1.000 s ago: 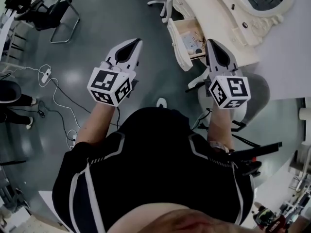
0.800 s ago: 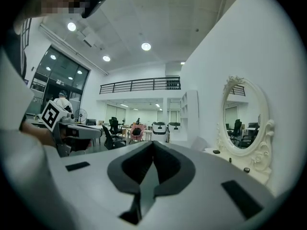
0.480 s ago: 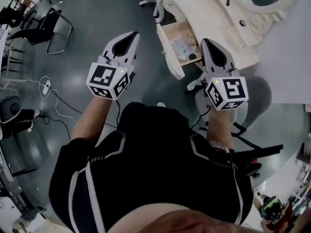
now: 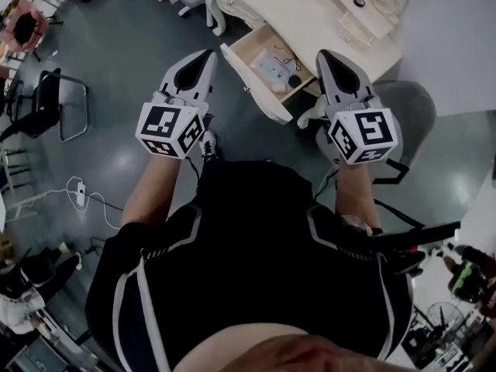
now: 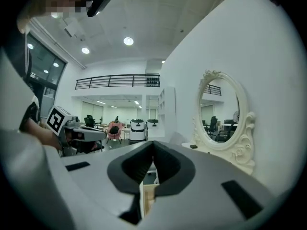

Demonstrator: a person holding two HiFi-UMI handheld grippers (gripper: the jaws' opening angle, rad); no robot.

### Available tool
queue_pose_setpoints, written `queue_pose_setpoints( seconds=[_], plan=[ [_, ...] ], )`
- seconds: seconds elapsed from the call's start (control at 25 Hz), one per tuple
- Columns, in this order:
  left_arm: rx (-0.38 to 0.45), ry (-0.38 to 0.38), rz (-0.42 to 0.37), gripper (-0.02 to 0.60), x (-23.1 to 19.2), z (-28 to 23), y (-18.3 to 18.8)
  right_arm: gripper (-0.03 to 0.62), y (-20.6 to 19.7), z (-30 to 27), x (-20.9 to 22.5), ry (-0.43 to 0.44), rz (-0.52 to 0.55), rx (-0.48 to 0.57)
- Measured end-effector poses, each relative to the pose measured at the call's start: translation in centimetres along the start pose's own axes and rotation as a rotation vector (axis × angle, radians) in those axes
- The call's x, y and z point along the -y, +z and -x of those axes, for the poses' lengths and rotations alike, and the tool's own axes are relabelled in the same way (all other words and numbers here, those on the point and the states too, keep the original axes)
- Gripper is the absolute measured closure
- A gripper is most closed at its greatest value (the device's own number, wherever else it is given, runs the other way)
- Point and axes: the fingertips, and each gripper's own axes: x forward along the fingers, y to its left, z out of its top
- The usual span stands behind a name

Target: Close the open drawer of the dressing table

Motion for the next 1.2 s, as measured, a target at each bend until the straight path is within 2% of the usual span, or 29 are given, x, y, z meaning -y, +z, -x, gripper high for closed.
queue_pose_setpoints(
  seconds=[0.24,0.52,0.72,0.92,1.08,1.2],
  plan=[
    [-0.025,-0.183,-0.012,0.577,-3.6,-3.5,-0.8,0.589,-1.0,-2.2,0.4,-0.196,-0.036,-0.041],
    [-0.057,-0.287,-0.033,0.577,-7.7,-7.0,-2.7,0.589,-2.6,-5.9,-0.4,-0.293,-0.037,-0.060],
    [-0.132,-0.382,-0.041,0.577,-9.0,-9.7,-6.6,0.589,-7.4,-6.9,-0.9,-0.395,-0.091,-0.123],
    [-0.183,-0.437,-0.064,0.577,-10.5,-11.6,-10.6,0.589,-12.1,-7.5,-1.6,-0.488,-0.165,-0.166],
    [-0.251,-0.529,-0.081,0.577,-10.8,-12.2,-14.1,0.589,-15.9,-7.3,-2.5,-0.561,-0.192,-0.226],
    [-0.286,-0.571,-0.107,0.577,-11.2,-12.5,-16.5,0.589,-19.1,-6.5,-3.2,-0.659,-0.211,-0.279]
  ],
)
